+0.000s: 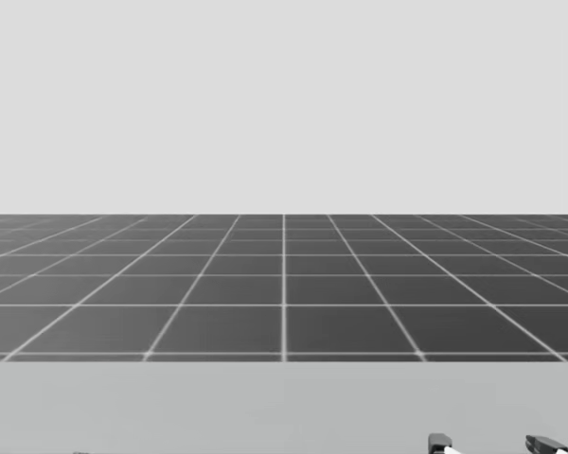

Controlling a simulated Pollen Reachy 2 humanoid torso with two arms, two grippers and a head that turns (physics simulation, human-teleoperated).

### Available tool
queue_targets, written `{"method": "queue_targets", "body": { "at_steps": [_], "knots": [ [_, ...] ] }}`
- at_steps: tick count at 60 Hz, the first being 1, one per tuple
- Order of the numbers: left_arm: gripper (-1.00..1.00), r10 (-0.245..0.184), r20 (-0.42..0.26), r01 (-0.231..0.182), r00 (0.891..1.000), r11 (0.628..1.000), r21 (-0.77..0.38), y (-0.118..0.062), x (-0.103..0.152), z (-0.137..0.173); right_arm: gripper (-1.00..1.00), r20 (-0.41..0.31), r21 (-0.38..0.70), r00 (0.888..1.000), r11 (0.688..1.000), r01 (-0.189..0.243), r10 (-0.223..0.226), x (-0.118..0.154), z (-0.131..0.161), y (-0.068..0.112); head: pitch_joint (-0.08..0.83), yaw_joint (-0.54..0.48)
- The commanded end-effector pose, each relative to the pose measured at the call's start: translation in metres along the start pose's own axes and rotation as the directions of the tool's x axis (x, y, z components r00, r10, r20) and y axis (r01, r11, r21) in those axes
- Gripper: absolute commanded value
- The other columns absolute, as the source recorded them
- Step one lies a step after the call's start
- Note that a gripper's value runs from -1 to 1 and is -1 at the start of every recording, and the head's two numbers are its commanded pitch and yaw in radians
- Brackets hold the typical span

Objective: Lift the meat can off the table.

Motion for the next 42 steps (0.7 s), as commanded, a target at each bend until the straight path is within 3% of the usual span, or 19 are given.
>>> {"method": "queue_targets", "body": {
  "at_steps": [1, 12, 42],
  "knots": [
    [-1.00, -0.001, 0.001, 0.001, 1.000, 1.000, 0.005, 0.0014, 0.0007, 0.0006, -1.00, 0.011, -0.011, 1.000, 1.000, 0.006, -0.006, -0.0012, 0.0022, -0.0002, 0.003, 0.00],
    [-1.00, 0.001, 0.006, -0.001, 1.000, 1.000, 0.014, 0.0034, 0.0019, 0.0011, -1.00, 0.000, 0.024, 1.000, 1.000, -0.018, 0.018, 0.0027, 0.0028, -0.0008, 0.054, 0.00],
    [-1.00, -0.014, 0.009, 0.014, 1.000, 1.000, 0.021, 0.0050, 0.0019, -0.0001, -1.00, -0.002, -0.014, 0.999, 0.999, -0.047, 0.047, 0.0012, -0.0002, -0.0014, 0.428, 0.00]
  ]
}}
